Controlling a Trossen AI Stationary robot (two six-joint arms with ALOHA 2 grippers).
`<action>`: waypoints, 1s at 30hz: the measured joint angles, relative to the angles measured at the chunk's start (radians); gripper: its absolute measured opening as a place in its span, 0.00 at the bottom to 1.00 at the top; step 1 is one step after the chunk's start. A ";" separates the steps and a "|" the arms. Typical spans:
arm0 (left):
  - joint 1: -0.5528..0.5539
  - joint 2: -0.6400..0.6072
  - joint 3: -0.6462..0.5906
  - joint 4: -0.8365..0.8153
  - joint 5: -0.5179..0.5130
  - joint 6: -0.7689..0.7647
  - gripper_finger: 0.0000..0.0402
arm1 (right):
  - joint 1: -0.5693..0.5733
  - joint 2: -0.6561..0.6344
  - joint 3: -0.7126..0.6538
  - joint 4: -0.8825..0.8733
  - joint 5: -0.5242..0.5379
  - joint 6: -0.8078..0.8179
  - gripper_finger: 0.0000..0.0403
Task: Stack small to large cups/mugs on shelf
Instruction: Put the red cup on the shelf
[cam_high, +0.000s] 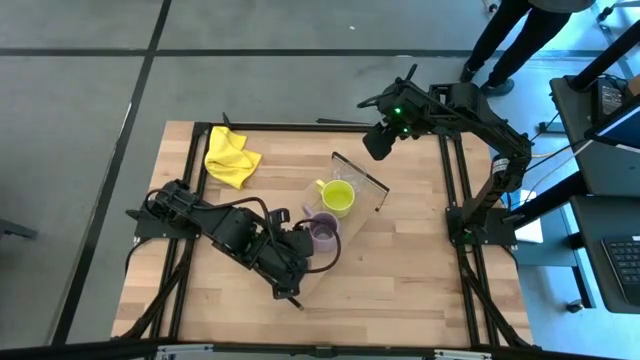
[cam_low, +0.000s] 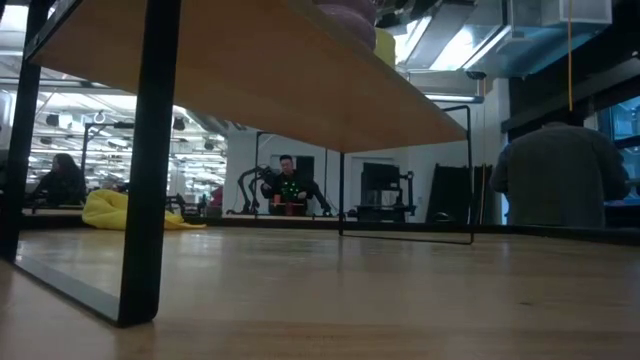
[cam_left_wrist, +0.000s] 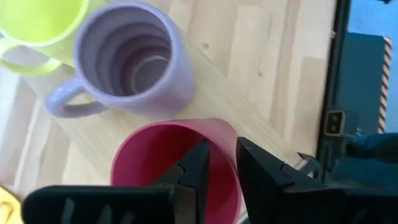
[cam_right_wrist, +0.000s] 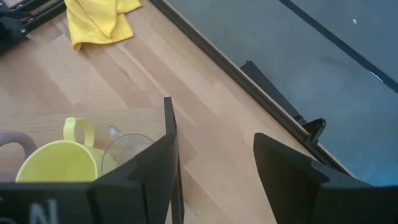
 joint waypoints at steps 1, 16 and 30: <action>0.000 0.000 0.000 0.000 -0.011 0.000 0.18 | 0.000 0.000 0.000 0.000 0.000 0.000 0.53; 0.008 0.000 0.000 0.010 -0.038 0.004 0.17 | 0.000 0.000 0.000 0.000 0.000 0.005 0.53; -0.002 0.000 0.000 0.016 -0.124 0.005 0.10 | 0.000 0.000 0.000 0.000 0.000 0.008 0.53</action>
